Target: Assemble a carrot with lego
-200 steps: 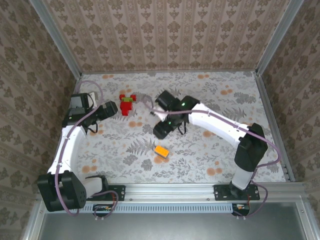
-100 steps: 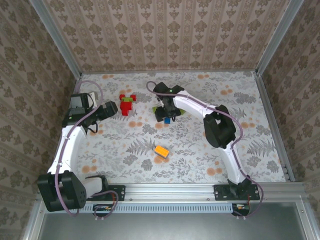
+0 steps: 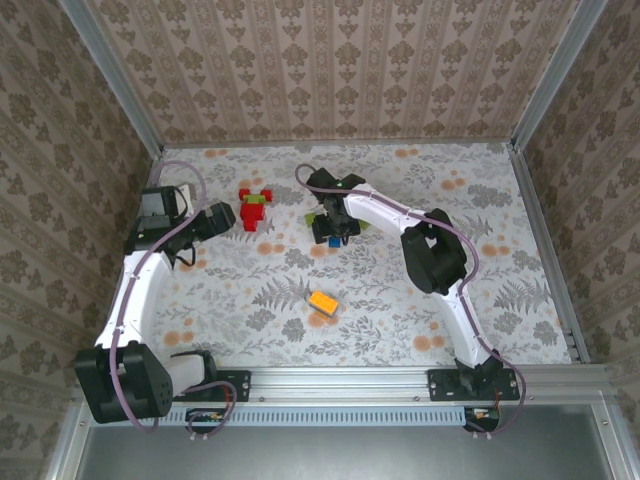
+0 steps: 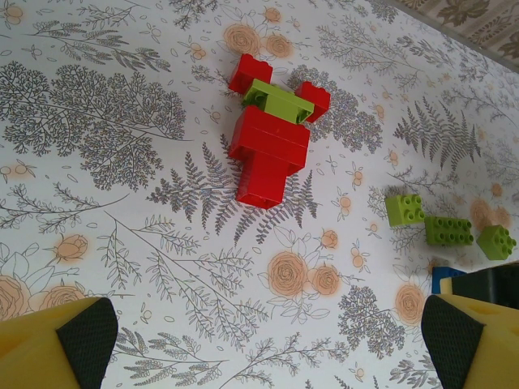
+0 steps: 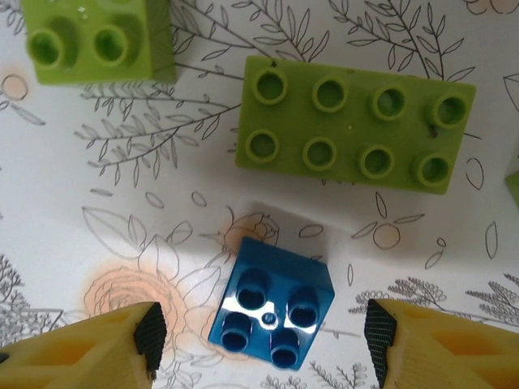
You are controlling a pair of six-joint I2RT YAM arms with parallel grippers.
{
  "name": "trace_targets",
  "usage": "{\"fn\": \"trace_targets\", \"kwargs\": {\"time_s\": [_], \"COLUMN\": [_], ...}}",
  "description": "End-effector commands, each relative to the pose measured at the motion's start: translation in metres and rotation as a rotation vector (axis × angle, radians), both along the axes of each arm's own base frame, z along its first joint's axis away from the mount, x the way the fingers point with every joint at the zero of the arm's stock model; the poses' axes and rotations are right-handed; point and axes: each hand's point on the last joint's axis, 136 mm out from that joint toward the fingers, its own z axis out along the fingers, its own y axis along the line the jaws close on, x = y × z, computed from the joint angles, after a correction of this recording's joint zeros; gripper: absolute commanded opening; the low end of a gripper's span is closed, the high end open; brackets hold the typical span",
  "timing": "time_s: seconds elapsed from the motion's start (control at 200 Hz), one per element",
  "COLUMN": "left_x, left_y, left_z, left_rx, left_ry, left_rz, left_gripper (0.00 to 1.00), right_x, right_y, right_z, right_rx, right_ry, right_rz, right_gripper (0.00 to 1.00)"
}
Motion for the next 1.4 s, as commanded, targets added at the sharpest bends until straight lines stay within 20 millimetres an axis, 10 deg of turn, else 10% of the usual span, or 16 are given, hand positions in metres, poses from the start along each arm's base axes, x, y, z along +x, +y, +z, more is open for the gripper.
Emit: {"fn": "trace_targets", "kwargs": {"time_s": [0.0, 0.915, 1.21, 1.395], "left_x": [0.001, 0.002, 0.002, 0.002], "left_y": [-0.002, -0.002, -0.002, -0.002], "left_z": [0.013, 0.012, 0.013, 0.013], "left_rx": [0.006, 0.008, 0.006, 0.005], "left_ry": [-0.028, -0.029, -0.029, -0.03], "left_rz": [-0.013, -0.012, -0.013, -0.014], "left_gripper": [1.0, 1.0, 1.0, 1.0], "right_x": [0.006, -0.01, -0.019, -0.064], "right_y": [-0.004, -0.005, -0.001, 0.009], "right_z": [-0.012, -0.032, 0.005, 0.048], "right_rx": [0.007, 0.039, 0.056, 0.006], "right_ry": [0.011, 0.06, 0.02, 0.003], "right_rz": [-0.051, -0.067, -0.008, 0.206], "right_gripper": [0.66, 0.41, 0.34, 0.33]}}
